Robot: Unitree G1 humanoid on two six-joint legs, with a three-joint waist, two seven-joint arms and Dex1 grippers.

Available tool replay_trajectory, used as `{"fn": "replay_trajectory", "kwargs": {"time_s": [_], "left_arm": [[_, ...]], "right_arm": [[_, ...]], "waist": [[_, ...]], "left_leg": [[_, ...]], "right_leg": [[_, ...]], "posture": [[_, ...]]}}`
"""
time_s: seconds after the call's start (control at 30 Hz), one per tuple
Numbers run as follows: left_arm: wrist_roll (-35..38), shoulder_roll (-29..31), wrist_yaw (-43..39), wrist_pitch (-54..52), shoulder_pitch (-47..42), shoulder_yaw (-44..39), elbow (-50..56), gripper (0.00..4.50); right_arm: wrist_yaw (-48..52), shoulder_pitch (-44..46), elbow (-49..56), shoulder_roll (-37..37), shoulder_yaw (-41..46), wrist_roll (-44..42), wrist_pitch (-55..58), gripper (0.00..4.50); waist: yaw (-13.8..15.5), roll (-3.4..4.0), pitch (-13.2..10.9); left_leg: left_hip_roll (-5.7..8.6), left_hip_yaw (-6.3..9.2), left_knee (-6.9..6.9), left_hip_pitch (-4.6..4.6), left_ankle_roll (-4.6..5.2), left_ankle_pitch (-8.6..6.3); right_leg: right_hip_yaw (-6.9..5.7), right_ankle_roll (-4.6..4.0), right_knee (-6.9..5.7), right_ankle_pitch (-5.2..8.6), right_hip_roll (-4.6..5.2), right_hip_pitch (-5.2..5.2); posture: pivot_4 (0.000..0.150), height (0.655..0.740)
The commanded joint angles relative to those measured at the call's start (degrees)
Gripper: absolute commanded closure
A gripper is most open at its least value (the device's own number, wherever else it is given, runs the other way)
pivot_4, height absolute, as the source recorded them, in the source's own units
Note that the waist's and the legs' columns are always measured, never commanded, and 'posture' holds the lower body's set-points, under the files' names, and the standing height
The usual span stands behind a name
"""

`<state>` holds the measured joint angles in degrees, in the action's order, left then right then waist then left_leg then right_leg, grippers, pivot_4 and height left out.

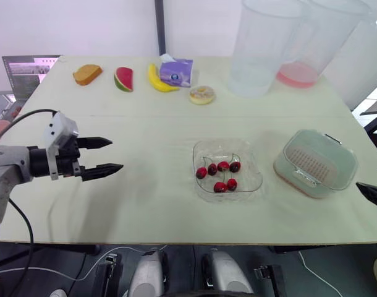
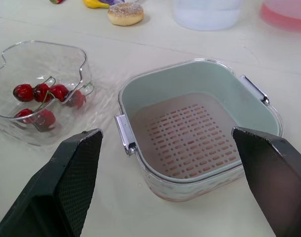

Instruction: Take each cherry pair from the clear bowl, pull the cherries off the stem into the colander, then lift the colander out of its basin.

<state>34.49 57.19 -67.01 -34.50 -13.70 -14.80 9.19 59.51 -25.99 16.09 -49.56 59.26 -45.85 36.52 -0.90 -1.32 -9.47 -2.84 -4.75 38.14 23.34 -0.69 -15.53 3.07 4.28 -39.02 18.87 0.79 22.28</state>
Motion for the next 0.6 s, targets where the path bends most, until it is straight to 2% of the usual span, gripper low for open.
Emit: {"fn": "replay_trajectory", "kwargs": {"time_s": [0.03,0.6], "left_arm": [[0.79,0.61,0.37,0.53,-0.87,-2.38,1.15,0.00],[0.50,-0.12,1.36,0.91,-0.93,-2.09,0.07,0.00]], "right_arm": [[0.18,0.43,0.42,-0.19,1.40,-0.15,-1.02,0.04],[0.48,0.68,0.09,-0.44,1.28,0.21,-1.15,0.04]], "waist": [[0.00,0.00,0.00],[-0.01,0.00,0.00]], "left_leg": [[0.00,0.00,0.00,0.00,0.00,0.00],[0.00,0.00,0.00,0.00,0.00,0.00]], "right_leg": [[0.00,0.00,0.00,0.00,0.00,0.00],[0.00,0.00,0.00,0.00,-0.01,0.00]], "posture": [[0.150,0.7400],[0.150,0.7400]]}}
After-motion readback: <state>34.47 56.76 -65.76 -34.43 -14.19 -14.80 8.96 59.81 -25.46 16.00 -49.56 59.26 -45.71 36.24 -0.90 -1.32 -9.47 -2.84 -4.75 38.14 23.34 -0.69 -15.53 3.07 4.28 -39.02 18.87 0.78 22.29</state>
